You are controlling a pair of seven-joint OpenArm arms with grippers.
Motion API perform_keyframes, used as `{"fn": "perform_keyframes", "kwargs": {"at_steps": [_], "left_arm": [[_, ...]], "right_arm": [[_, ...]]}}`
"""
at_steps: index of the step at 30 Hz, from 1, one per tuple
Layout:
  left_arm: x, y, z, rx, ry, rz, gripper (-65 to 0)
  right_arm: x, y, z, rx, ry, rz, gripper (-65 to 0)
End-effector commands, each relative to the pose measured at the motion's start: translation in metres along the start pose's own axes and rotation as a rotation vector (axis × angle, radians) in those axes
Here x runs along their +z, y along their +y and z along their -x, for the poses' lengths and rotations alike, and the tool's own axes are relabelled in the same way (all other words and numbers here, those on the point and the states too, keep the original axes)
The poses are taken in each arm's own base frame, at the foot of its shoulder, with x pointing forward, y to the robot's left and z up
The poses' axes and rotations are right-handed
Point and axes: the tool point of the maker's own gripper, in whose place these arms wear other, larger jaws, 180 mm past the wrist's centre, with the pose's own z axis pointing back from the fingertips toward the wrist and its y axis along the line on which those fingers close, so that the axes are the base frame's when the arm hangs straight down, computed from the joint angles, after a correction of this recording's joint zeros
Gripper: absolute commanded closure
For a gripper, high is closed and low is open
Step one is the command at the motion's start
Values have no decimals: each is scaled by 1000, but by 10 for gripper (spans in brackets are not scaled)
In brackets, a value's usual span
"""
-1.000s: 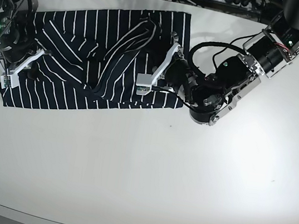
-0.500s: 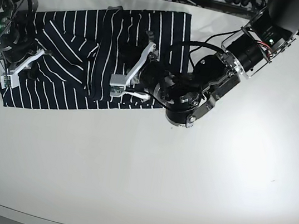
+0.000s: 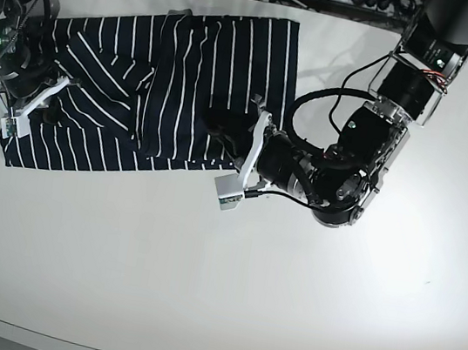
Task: Fold the T-shirt properly
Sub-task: 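Press and adjust the folded layer with the left gripper near the fold, then grasp the folded bundle's edge with the right gripper and release the left gripper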
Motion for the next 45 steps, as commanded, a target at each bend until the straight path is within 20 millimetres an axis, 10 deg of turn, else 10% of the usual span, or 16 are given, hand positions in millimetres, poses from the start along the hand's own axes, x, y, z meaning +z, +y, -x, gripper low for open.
{"fn": "perform_keyframes", "kwargs": {"at_steps": [1, 17, 22, 32, 38, 45], "left_arm": [[5, 1, -7, -27, -13, -14, 0], [-25, 37, 69, 21, 154, -285, 0], [-13, 46, 90, 32, 193, -329, 0], [15, 64, 116, 32, 267, -414, 0], [38, 75, 130, 38, 304, -460, 0], [62, 83, 145, 45, 348, -504, 0]], "right_arm": [[0, 0, 28, 23, 126, 3, -77], [0, -2, 17, 27, 110, 13, -153], [3, -10, -19, 25, 56, 56, -373], [31, -45, -116, -28, -176, 186, -376], [58, -89, -110, -140, -184, 281, -375], [54, -89, -79, -356, -158, 101, -375]]}}
